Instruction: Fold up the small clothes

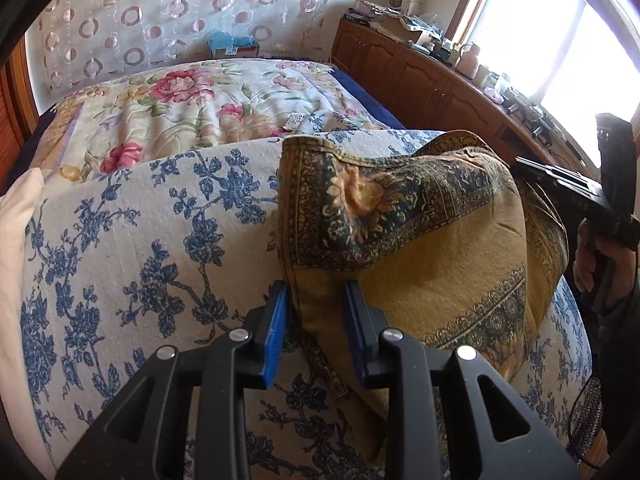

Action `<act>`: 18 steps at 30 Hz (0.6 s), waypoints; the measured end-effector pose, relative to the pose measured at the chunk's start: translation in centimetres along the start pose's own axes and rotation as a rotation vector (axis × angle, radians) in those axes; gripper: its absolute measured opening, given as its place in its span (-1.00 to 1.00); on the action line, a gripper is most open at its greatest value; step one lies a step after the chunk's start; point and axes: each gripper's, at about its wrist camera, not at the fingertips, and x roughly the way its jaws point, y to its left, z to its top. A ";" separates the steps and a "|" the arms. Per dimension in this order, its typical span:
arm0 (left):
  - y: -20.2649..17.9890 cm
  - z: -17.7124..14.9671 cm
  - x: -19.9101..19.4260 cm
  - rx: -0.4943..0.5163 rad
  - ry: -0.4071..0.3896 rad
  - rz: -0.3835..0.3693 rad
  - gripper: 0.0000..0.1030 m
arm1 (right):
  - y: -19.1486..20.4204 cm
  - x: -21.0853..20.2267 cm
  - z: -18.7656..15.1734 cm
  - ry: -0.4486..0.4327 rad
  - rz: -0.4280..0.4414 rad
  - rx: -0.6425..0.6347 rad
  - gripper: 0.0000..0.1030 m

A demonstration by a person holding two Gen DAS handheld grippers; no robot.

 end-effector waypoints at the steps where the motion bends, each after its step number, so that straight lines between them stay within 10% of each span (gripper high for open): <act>1: 0.1 0.1 0.1 -0.003 0.000 0.000 -0.49 | -0.2 -0.1 -0.2 0.010 -0.001 0.008 -0.31; 4: 0.0 0.3 0.3 0.000 0.001 0.004 -0.49 | -1.1 -0.7 -1.1 0.010 0.006 0.053 0.24; 18: 0.7 0.5 0.3 -0.002 -0.004 -0.100 -0.85 | -3.5 1.9 -3.3 0.110 0.143 0.197 0.28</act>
